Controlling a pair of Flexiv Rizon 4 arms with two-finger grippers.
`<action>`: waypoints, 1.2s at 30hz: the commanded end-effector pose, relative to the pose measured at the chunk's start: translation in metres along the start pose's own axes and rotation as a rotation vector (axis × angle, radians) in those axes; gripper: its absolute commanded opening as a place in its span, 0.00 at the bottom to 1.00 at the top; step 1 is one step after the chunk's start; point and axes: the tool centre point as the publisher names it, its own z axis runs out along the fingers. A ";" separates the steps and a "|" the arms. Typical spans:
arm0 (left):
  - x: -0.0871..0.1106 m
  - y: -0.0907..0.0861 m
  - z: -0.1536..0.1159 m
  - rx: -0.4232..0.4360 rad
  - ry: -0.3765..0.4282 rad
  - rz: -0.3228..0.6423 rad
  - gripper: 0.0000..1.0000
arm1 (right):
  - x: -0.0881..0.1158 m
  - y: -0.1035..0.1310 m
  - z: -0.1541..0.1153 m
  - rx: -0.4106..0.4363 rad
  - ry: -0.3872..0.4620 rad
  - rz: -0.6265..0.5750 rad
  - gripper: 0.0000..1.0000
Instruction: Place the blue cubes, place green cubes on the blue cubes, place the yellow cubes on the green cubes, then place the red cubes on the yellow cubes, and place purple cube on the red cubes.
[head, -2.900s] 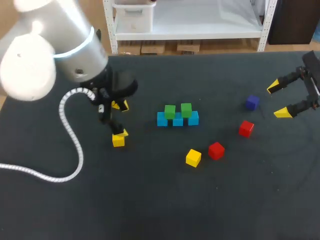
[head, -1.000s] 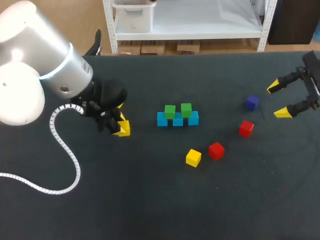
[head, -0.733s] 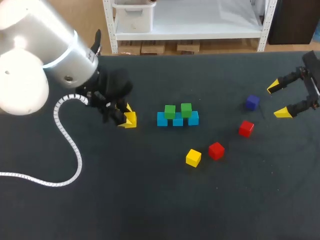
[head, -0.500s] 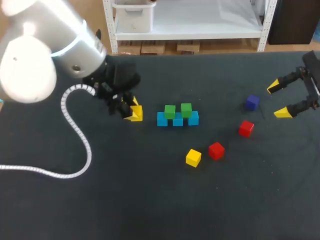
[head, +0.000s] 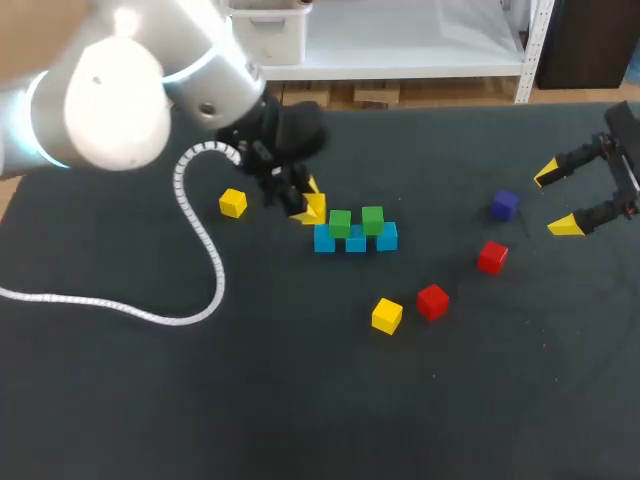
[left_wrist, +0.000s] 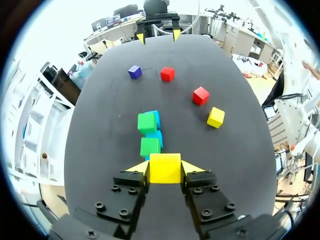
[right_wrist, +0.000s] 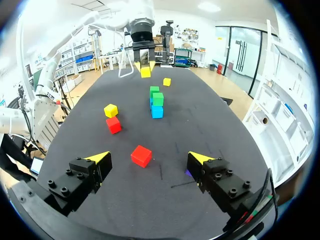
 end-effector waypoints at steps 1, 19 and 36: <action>-0.010 0.013 0.008 0.034 0.005 0.014 0.00 | 0.000 -0.001 0.001 -0.001 -0.002 -0.001 1.00; -0.034 0.029 0.033 0.059 -0.023 0.060 0.00 | 0.000 -0.001 0.001 -0.001 -0.002 -0.001 1.00; -0.033 0.039 0.046 0.075 -0.017 0.038 0.00 | 0.000 -0.001 0.001 -0.001 -0.002 -0.001 1.00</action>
